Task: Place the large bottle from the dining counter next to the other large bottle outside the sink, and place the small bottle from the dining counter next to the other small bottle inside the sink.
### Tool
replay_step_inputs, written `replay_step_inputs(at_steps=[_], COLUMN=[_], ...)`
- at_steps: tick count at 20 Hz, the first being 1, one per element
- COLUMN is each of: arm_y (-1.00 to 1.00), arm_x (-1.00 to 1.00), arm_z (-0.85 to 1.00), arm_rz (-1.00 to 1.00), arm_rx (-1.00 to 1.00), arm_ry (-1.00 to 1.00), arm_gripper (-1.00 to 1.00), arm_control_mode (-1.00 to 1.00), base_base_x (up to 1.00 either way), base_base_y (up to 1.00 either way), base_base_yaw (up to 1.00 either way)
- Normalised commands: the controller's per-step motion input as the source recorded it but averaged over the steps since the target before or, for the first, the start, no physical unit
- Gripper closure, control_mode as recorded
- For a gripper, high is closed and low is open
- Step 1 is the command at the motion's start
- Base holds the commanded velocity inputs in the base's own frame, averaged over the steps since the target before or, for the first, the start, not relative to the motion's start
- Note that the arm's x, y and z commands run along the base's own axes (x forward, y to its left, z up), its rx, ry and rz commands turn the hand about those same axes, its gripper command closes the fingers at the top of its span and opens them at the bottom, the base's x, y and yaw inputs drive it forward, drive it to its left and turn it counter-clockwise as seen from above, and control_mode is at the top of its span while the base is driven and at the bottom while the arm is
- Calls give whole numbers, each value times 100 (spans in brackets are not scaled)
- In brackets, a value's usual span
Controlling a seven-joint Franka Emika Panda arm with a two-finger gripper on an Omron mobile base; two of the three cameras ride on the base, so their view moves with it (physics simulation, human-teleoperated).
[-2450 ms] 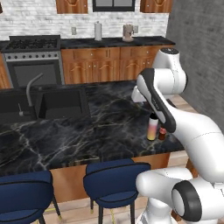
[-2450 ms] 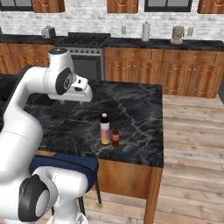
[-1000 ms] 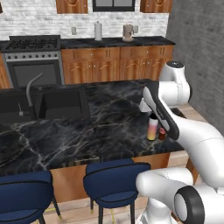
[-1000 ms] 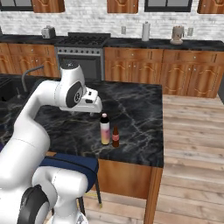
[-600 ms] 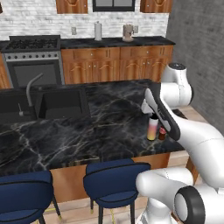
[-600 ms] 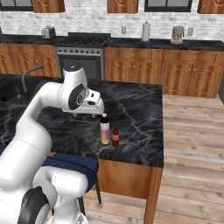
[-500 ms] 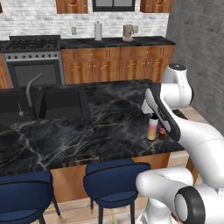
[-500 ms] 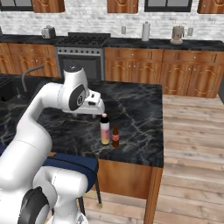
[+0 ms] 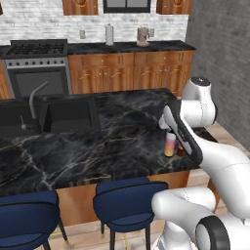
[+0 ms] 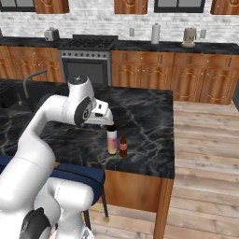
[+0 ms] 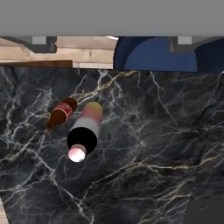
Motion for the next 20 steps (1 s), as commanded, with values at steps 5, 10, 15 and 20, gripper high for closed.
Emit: replay_step_inputs(at_steps=[5,10,15,20], arm_y=[-8,-12,-16,-16], arm_x=[0,9,26,38], arm_z=[-17,-12,-9,-11], arm_rz=[-4,-6,-5,-3], arm_rx=[-2,-4,-1,0], arm_ry=[-10,-3,0,0], arm_gripper=[-100,-100,-100,-100], arm_control_mode=[-100,-100,-100,-100], base_base_x=[0,0,0,0], base_base_y=[0,0,0,0], base_base_yaw=[0,0,0,0])
